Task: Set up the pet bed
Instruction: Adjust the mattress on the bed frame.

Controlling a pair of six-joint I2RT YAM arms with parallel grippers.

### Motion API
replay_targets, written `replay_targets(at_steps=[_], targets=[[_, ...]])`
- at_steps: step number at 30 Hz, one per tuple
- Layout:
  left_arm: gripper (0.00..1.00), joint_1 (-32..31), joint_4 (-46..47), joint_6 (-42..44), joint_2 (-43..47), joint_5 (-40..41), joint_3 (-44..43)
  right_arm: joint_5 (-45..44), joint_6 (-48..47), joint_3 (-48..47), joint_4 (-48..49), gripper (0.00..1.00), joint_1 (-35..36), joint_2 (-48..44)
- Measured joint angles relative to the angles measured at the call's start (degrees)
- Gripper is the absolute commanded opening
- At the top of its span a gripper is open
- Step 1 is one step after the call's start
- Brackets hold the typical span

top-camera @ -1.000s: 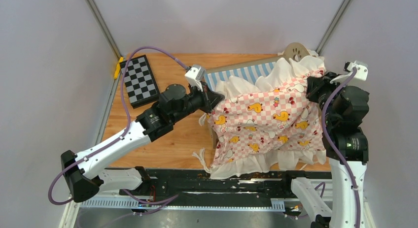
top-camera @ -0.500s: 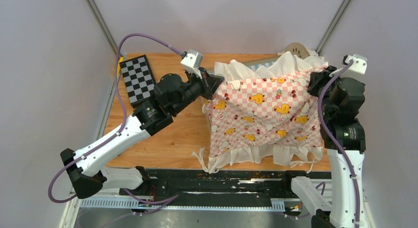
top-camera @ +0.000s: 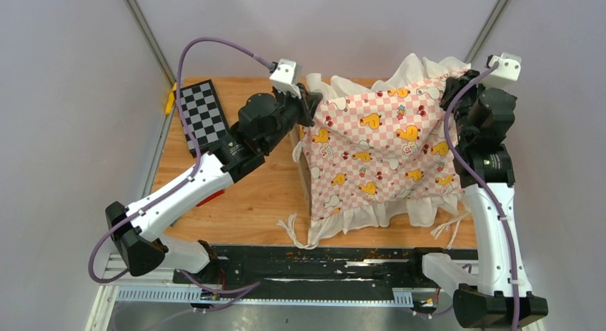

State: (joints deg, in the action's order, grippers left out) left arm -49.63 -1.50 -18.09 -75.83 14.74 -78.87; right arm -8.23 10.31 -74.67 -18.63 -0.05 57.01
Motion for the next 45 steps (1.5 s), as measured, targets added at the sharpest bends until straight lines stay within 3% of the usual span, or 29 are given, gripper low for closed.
replay_targets(at_steps=[11, 23, 45], targets=[[0.00, 4.5, 3.9, 4.6, -9.4, 0.9, -8.3, -0.2, -3.2, -0.1, 12.4, 0.00, 0.0, 11.0], [0.00, 9.7, 7.9, 6.4, -18.8, 0.3, -10.2, 2.0, -7.0, -3.6, 23.4, 0.00, 0.2, 25.7], [0.00, 14.2, 12.7, 11.1, -30.9, 1.0, -14.6, 5.5, -7.9, -11.6, 31.2, 0.00, 0.4, 45.6]])
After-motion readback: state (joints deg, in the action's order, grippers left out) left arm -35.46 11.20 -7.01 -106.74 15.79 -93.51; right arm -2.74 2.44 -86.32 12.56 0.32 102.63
